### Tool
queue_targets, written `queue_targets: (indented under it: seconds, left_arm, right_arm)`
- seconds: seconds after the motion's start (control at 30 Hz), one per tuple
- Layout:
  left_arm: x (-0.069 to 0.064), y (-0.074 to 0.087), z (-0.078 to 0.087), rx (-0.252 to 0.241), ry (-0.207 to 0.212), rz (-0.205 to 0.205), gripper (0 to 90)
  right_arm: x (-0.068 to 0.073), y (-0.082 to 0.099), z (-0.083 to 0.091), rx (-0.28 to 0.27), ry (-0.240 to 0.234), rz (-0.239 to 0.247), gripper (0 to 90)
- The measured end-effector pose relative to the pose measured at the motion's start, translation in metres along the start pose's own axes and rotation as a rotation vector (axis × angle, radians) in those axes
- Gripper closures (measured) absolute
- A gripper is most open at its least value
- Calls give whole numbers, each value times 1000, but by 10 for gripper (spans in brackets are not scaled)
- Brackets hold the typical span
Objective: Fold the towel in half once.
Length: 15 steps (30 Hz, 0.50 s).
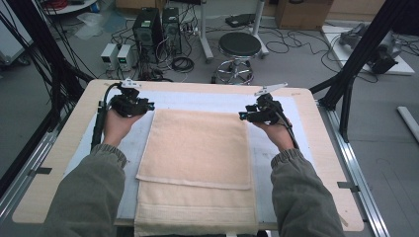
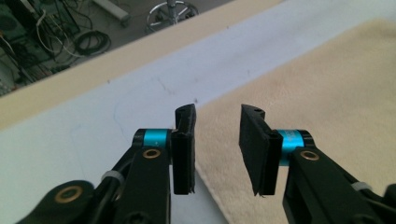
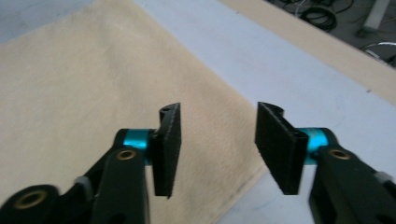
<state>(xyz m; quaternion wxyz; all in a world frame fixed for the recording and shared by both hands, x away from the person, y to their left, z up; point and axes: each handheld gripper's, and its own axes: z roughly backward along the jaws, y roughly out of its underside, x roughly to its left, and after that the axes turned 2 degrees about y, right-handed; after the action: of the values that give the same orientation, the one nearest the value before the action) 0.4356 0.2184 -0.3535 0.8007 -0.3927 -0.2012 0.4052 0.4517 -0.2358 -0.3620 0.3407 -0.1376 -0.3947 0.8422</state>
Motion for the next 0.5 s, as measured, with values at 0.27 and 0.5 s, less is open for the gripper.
queue_targets:
  seconds: [0.27, 0.5]
  left_arm:
    - [-21, 34, 26, -38, 77, -33, 571]
    - [-41, 66, 51, -81, 101, -68, 516]
  right_arm:
    - [26, 21, 15, 26, -49, 65, 389]
    - [51, 38, 36, 4, -65, 115, 365]
